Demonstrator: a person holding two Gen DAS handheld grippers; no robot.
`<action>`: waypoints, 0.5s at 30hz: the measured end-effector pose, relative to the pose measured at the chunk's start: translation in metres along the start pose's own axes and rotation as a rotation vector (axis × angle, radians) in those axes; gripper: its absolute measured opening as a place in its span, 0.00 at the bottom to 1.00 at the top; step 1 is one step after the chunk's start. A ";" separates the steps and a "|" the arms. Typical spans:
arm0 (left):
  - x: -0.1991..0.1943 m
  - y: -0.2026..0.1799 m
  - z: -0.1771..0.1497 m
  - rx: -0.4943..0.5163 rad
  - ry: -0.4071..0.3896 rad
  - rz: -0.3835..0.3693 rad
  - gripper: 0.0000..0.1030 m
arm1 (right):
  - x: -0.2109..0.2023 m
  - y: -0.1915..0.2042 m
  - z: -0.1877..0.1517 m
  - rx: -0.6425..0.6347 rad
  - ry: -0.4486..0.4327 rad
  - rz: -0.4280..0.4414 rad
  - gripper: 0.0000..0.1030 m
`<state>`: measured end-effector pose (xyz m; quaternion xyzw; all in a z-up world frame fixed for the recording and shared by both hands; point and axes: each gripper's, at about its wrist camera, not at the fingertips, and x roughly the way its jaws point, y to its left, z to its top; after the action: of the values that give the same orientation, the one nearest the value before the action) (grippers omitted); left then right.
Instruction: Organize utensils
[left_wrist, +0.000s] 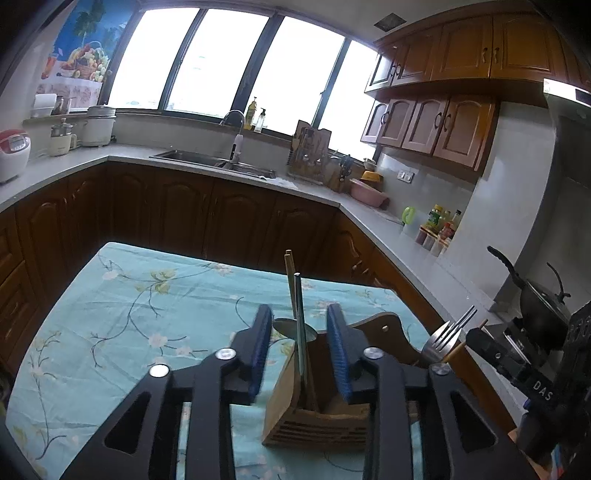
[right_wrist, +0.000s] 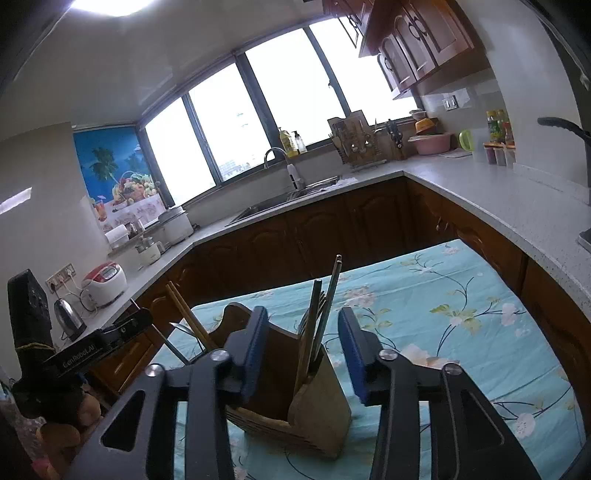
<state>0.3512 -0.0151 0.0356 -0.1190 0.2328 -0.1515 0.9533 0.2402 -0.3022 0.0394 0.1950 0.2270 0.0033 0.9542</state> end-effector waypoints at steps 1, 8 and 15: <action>-0.002 0.000 0.000 0.000 -0.001 0.001 0.39 | 0.000 0.000 0.000 0.000 -0.001 0.000 0.50; -0.012 -0.005 -0.005 0.020 -0.006 0.014 0.66 | -0.005 -0.001 -0.002 -0.002 -0.016 -0.005 0.72; -0.032 -0.010 -0.012 0.046 -0.013 0.021 0.79 | -0.020 0.000 -0.005 0.001 -0.040 0.004 0.93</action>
<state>0.3156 -0.0156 0.0412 -0.0956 0.2241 -0.1462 0.9588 0.2203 -0.3022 0.0437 0.1961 0.2075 0.0013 0.9584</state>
